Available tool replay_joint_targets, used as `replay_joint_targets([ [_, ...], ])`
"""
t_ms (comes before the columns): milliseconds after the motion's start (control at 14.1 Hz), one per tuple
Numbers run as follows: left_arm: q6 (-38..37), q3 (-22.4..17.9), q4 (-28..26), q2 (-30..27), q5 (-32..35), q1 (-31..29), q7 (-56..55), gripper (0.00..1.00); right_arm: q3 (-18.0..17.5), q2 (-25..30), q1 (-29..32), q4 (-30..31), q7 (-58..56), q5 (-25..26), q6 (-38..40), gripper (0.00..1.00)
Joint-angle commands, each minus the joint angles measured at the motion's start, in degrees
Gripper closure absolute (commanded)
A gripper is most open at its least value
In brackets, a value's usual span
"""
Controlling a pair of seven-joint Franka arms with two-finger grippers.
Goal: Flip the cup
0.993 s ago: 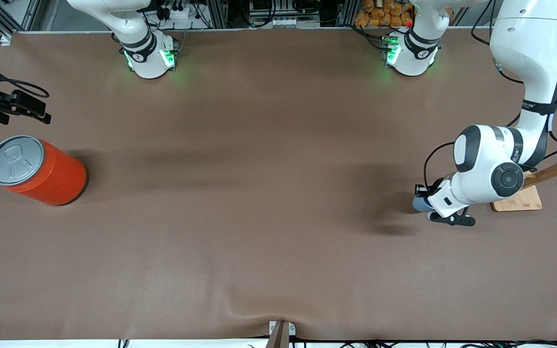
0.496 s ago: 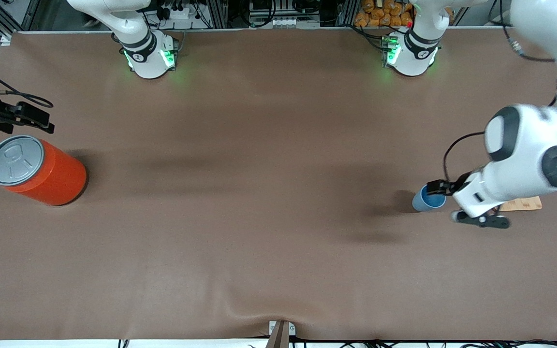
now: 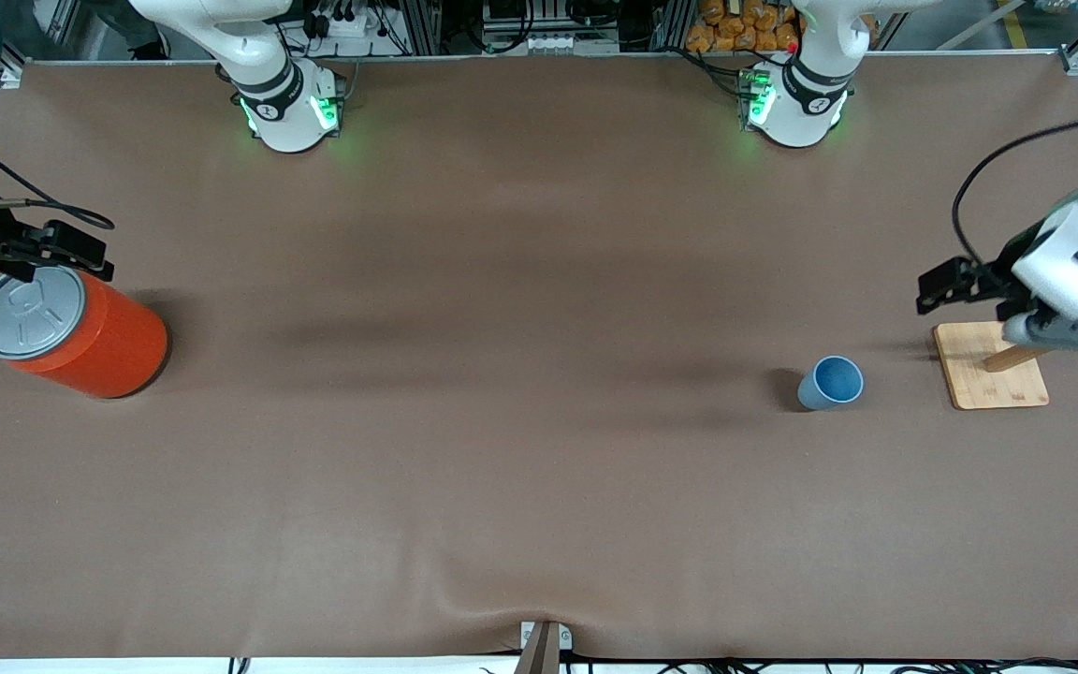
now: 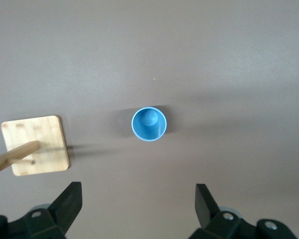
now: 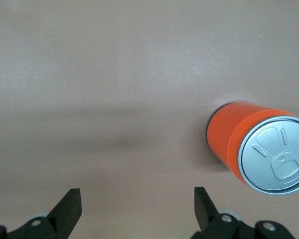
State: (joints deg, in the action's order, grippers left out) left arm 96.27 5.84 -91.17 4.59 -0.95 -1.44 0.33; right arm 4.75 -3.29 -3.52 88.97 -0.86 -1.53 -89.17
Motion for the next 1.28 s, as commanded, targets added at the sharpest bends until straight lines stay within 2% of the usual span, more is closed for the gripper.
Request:
replay_joint_targets([
  [0,0.41,1.02,-5.85,-6.86,1.31,-0.32,-3.14,0.00,0.17,-0.49,-0.09,-1.61,0.68,-0.75,0.58,0.00],
  [284,0.41,2.15,-9.81,-11.18,1.31,-0.23,-3.32,0.00,0.34,2.58,0.62,-0.99,0.50,0.04,1.19,0.00],
  [496,0.06,2.43,-7.72,-10.92,1.39,-0.23,-2.71,0.00,0.52,6.09,0.79,1.99,-0.37,0.21,2.59,0.00],
  [780,-6.95,2.16,-2.88,-9.16,1.39,-0.23,-3.93,0.00,0.43,8.47,4.30,1.99,-3.36,0.21,6.72,0.00],
  [1206,-7.67,1.63,-1.47,-9.16,1.66,-0.32,-4.73,0.00,0.26,7.95,4.13,1.73,-1.87,0.21,6.91,0.00],
])
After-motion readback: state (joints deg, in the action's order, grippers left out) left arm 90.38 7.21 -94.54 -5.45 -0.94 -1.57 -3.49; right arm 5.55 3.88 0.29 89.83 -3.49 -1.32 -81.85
